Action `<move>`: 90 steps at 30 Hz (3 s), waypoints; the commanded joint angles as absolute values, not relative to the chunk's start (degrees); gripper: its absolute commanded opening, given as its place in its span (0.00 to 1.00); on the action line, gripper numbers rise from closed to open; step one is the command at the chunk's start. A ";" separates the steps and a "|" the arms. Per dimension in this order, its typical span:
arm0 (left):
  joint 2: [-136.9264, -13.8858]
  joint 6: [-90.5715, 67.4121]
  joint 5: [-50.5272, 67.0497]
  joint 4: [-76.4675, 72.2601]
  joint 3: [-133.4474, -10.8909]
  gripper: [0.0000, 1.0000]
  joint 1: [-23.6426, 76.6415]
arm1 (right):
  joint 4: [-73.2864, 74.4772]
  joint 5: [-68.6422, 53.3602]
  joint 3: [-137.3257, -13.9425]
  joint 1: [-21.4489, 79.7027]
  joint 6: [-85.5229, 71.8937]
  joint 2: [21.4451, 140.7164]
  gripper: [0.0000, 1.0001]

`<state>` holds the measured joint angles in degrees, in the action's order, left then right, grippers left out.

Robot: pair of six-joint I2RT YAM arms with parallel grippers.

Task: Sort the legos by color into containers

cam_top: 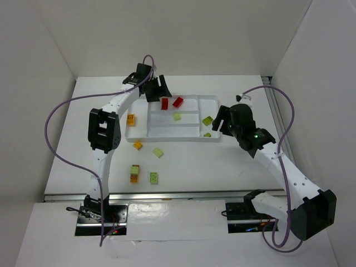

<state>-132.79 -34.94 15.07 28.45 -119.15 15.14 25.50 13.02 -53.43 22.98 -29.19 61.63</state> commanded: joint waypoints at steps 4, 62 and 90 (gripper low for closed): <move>-132.98 -34.20 14.68 28.39 -123.05 0.96 14.94 | 26.46 12.57 -53.78 22.68 -29.62 60.91 0.78; -81.83 -28.92 2.37 37.18 -87.10 0.89 8.96 | 37.00 18.46 -85.25 72.25 -35.51 115.23 0.39; -80.77 -29.44 4.04 36.65 -84.20 0.89 8.96 | 23.99 12.04 -103.27 36.04 -21.71 121.11 0.32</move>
<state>-81.93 -30.02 2.79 38.35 -83.99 9.21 25.41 12.73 -99.79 37.45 -22.74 120.16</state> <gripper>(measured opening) 0.894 0.437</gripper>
